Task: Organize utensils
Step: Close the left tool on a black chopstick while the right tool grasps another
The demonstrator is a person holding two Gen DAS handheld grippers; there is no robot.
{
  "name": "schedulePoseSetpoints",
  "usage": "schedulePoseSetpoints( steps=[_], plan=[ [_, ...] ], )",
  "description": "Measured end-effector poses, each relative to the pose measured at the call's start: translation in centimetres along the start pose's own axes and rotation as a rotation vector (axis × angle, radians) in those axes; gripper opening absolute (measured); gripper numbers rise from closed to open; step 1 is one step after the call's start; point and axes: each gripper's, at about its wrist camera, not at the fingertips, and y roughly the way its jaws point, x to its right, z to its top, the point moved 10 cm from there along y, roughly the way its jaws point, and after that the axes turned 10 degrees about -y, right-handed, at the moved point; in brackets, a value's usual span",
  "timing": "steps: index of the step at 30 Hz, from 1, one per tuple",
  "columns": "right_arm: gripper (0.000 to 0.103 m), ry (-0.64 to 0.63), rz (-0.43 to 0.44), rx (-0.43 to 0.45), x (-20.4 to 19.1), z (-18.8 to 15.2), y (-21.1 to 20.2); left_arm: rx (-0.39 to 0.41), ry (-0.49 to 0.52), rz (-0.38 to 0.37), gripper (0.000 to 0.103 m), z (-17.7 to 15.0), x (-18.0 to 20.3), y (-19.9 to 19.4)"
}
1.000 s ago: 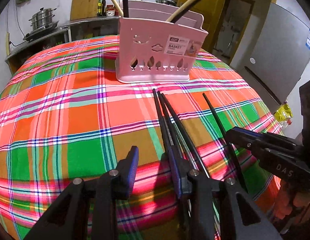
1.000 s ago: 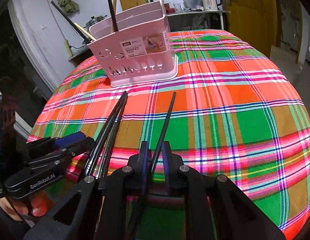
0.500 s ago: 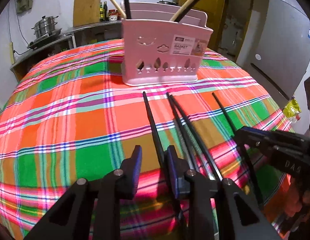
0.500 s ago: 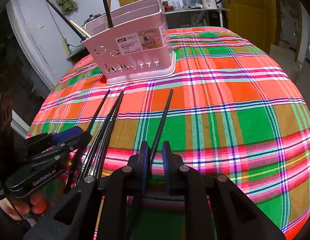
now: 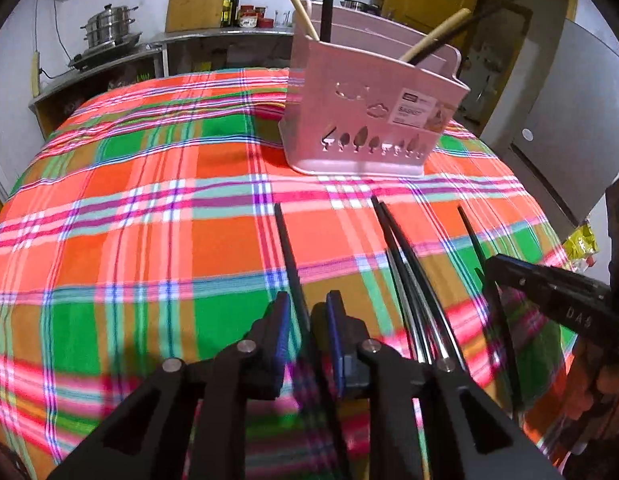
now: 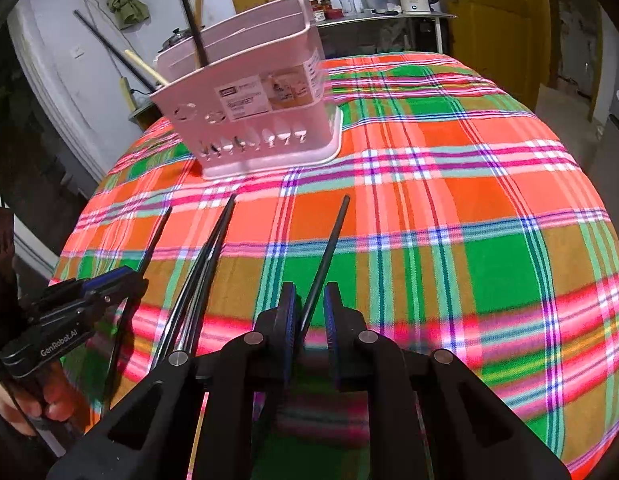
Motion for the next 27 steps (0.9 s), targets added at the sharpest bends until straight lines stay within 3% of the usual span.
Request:
schedulePoseSetpoints(
  steps=[7, 12, 17, 27],
  plan=[
    [0.015, 0.006, -0.026, -0.014, 0.7, 1.5, 1.3, -0.006, 0.015, 0.028, 0.020, 1.5, 0.3, 1.8],
    [0.008, -0.029, -0.051, -0.019, 0.2, 1.8, 1.6, 0.004, 0.036, 0.072, 0.008, 1.5, 0.3, 1.8],
    [0.006, -0.036, -0.029, -0.020, -0.3, 2.0, 1.2, -0.009, 0.027, 0.061, 0.006, 1.7, 0.1, 1.5],
    [0.005, -0.093, -0.019, 0.108, -2.2, 6.1, -3.9, 0.099, 0.062, -0.004, 0.005, 4.8, 2.1, -4.6]
  ],
)
